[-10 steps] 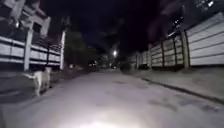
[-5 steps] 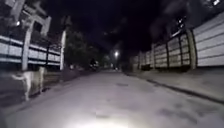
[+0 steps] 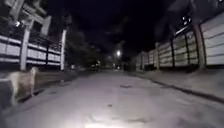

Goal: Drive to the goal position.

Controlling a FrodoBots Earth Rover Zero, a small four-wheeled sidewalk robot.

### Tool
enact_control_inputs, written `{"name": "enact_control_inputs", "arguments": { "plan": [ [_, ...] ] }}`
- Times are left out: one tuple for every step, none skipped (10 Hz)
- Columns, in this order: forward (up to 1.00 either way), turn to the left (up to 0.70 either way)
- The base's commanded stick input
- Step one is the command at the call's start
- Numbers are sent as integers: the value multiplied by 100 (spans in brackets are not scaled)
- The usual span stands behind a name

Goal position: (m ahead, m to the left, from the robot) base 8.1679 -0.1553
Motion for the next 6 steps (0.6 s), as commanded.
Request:
{"name": "enact_control_inputs", "arguments": {
  "plan": [
    [70, 0],
    [70, 0],
    [70, 0],
    [70, 0],
    [70, 0],
    [70, 0]
  ]
}}
